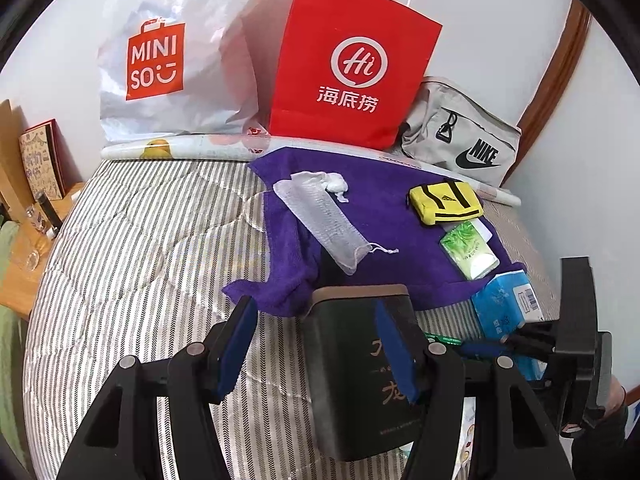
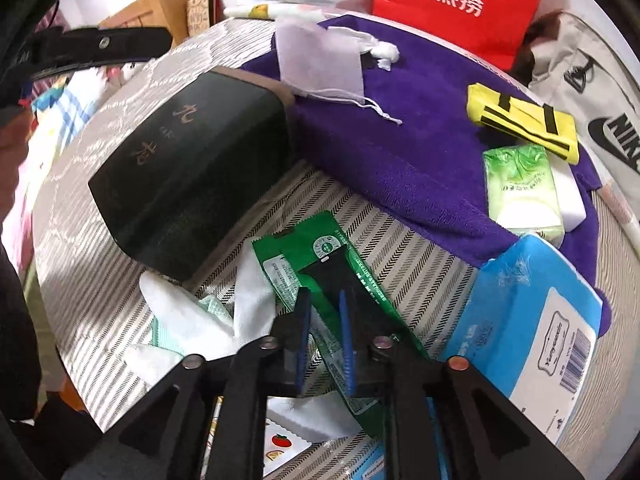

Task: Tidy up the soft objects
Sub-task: 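Close the left gripper on the tin while the right gripper closes on the green wrapper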

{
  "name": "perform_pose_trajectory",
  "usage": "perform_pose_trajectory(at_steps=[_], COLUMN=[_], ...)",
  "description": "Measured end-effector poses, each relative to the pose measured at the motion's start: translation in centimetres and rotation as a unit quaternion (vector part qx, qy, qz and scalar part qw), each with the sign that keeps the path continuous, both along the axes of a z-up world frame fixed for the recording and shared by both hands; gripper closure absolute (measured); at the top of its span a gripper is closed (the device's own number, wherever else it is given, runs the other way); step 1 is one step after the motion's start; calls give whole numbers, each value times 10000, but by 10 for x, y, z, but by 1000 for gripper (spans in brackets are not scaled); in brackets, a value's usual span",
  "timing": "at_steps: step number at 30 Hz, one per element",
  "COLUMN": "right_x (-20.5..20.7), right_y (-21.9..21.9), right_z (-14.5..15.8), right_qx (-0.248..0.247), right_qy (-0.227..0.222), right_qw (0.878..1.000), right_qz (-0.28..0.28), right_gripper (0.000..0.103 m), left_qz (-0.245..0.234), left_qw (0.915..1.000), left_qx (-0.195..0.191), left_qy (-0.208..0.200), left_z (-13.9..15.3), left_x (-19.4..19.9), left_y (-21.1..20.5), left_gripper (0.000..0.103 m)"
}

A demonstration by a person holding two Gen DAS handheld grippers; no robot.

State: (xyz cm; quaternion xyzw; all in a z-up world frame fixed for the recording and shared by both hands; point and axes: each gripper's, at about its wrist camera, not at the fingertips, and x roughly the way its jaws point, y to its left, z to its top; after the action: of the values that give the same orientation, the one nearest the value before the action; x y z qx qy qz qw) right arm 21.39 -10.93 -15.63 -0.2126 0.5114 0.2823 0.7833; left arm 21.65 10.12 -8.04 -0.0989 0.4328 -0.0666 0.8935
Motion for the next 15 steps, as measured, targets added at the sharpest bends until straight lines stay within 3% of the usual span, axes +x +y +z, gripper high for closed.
perform_pose_trajectory(at_steps=[1,10,11,15], right_x=[-2,-4,-1,7], right_y=[1,10,10,6], right_z=[1,-8,-8,-5], right_qx=[-74,-322,-272,44], right_qy=[-112,-166,-60,132], right_qw=[9999,9988,9991,9995], right_qz=[11,328,308,268], right_gripper=[63,62,63,86], left_qz=[16,13,14,25], left_qw=[10000,10000,10000,9999], left_qx=[-15,-68,-73,-103], left_qy=[15,42,40,18], left_z=[-1,-5,-4,-4], left_x=[0,1,0,-2], left_y=[1,3,3,5], left_gripper=[44,44,44,44])
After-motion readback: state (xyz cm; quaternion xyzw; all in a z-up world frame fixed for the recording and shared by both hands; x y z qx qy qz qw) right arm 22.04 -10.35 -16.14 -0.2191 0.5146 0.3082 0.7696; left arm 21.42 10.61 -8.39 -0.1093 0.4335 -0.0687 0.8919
